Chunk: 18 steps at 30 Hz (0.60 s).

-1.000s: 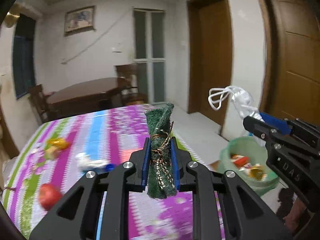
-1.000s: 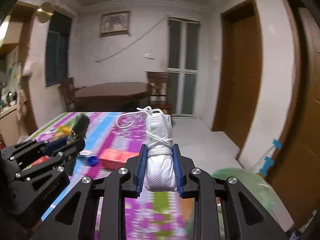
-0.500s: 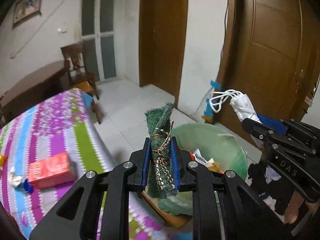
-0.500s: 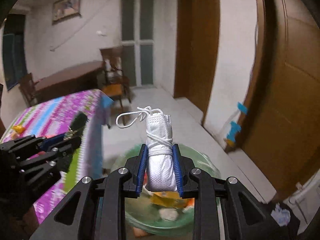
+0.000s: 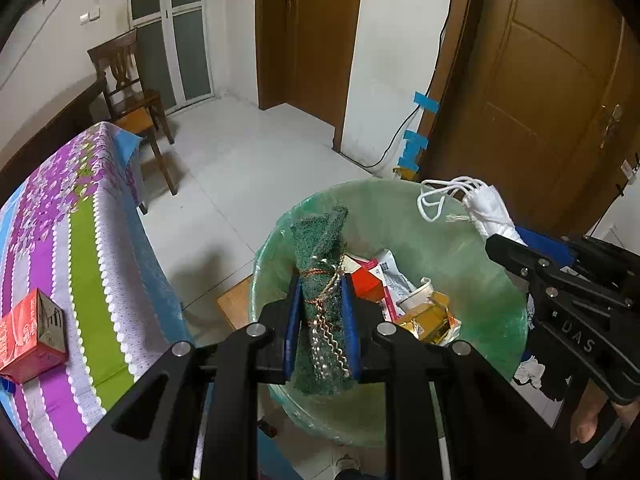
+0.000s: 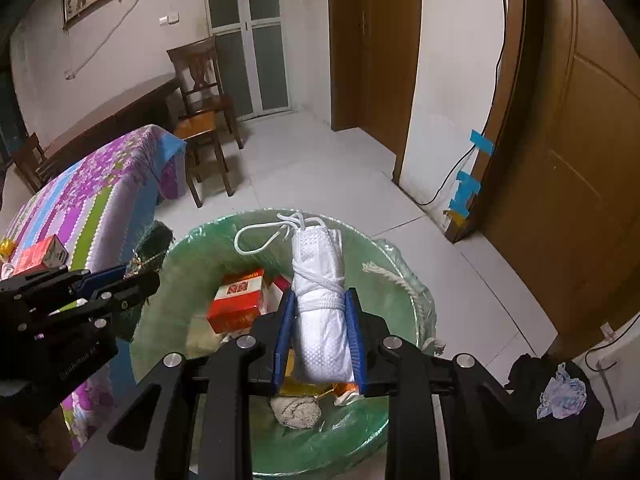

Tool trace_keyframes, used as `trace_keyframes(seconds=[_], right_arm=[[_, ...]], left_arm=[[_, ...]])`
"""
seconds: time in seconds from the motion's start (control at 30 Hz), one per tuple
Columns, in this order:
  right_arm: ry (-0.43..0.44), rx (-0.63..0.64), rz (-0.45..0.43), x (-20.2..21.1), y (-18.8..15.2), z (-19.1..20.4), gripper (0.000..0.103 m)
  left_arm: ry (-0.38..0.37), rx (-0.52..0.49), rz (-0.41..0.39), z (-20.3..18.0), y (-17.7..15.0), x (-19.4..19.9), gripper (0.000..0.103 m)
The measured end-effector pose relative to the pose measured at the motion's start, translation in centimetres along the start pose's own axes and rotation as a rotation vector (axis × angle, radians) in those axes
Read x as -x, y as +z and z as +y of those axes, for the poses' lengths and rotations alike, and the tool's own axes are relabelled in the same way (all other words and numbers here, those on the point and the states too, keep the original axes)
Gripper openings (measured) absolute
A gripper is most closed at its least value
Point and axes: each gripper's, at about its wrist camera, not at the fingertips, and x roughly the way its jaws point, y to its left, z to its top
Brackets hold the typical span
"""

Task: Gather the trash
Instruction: 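Open both tools to drop pad and bundle into the bin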

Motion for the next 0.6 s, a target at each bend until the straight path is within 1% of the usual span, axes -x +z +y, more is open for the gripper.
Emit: trace_keyframes(seconds=[0.3,0.33,0.37,0.4,0.43,0.47,0.6], right_arm=[[-0.003,0.003,-0.004,-0.1,0.5,0.7,0.026],[0.0,0.001,-0.005,-0.1,0.5,0.7,0.027],[0.003,-0.001,-0.005,-0.1,0.5,0.7,0.028],[0.003,-0.003,-0.006,0.0,0.6,0.7,0.034],[0.003,-0.006,-0.012,0.1,0.6,0.7,0.039],[0.003,-0.008,-0.015,0.2,0.6,0.6,0.04],[0.0,-0.023,-0.036,0.9,0.5,0.5,0.04]], left_arm=[[-0.005,-0.005,-0.004,-0.6,0.2,0.2,0.019],[-0.003,-0.008,-0.002,-0.7,0.2,0.2,0.021],[-0.005,-0.008,0.001,-0.7,0.3,0.2,0.032],[-0.004,-0.007,-0.003,-0.7,0.3,0.2,0.038],[0.006,-0.007,-0.017,-0.6,0.3,0.5,0.053],[0.012,-0.008,-0.027,-0.7,0.3,0.7,0.06],[0.009,-0.002,-0.035,-0.2,0.4,1.2,0.063]])
